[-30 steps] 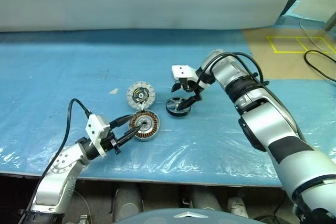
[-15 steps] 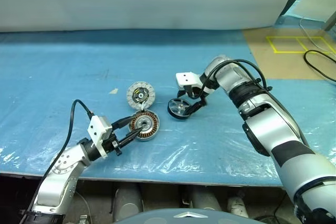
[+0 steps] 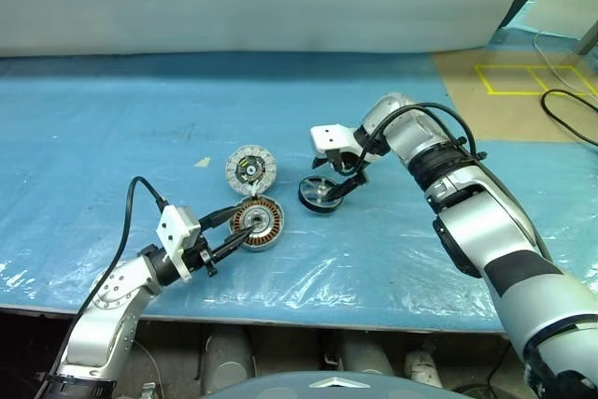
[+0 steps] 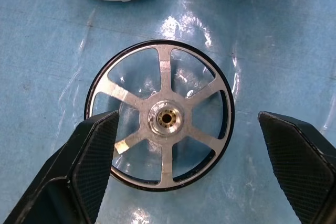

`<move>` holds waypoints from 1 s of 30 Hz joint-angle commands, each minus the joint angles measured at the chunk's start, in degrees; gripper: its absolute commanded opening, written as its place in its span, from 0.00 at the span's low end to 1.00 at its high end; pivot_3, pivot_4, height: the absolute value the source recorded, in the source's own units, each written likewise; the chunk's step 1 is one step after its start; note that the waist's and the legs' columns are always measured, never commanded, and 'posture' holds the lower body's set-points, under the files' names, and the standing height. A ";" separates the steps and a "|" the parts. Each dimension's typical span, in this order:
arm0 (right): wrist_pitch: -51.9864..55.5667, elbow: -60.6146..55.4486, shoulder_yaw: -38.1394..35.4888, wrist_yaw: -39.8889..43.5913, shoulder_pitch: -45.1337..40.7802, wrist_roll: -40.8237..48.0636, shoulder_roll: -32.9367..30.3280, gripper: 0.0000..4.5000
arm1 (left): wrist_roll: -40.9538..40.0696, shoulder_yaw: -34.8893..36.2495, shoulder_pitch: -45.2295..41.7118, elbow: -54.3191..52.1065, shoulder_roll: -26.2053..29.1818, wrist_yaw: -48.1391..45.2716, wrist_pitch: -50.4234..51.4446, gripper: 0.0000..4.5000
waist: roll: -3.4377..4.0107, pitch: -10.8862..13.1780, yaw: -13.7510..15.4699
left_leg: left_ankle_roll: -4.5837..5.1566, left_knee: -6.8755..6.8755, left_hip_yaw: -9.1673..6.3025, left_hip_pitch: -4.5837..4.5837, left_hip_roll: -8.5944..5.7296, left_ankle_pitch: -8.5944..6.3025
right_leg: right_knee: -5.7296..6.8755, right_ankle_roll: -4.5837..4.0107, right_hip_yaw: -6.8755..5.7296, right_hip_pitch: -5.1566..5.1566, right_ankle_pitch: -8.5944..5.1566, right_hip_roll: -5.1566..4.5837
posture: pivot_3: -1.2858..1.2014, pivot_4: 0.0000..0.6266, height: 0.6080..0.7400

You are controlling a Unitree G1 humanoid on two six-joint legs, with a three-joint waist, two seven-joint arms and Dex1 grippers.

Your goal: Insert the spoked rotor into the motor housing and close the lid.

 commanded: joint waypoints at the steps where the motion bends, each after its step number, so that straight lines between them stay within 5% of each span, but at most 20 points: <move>1: 0.07 -5.04 -0.64 3.60 -0.67 2.75 -1.16 0.99 | -0.10 0.08 0.03 -0.81 -0.04 -0.16 -1.11 0.53 | 0.00 0.00 0.01 | 0.00 0.00 0.00 0.00 0.00 0.00 | 0.00 0.00 0.00 0.00 0.00 0.00 | 0.52 0.24 1.00; 4: 0.95 -7.23 0.09 3.78 0.64 3.30 -1.62 0.99 | -0.02 -0.14 -0.26 -0.43 -0.23 -0.21 -1.26 0.53 | 0.00 0.00 0.00 | 0.00 0.00 0.00 0.02 0.01 0.00 | 0.00 0.00 0.00 0.00 0.00 0.01 | 0.52 0.24 1.00; 10: 2.64 -9.58 1.31 4.00 1.40 5.16 -2.09 0.66 | 0.00 -0.22 -0.52 -0.01 -0.32 -0.39 -1.36 0.53 | 0.00 0.00 0.00 | 0.00 0.02 0.00 0.00 0.00 0.00 | 0.00 0.00 0.01 0.00 0.00 0.00 | 0.52 0.24 1.00; 30: 1.45 -6.52 4.55 1.16 4.47 1.50 -1.39 0.66 | 1.88 -0.91 -0.21 2.01 -0.62 -0.72 -3.55 0.53 | -0.01 0.00 -0.02 | 0.00 0.02 0.00 0.01 0.00 0.00 | 0.01 0.00 0.01 0.00 0.00 0.00 | 0.52 0.24 1.00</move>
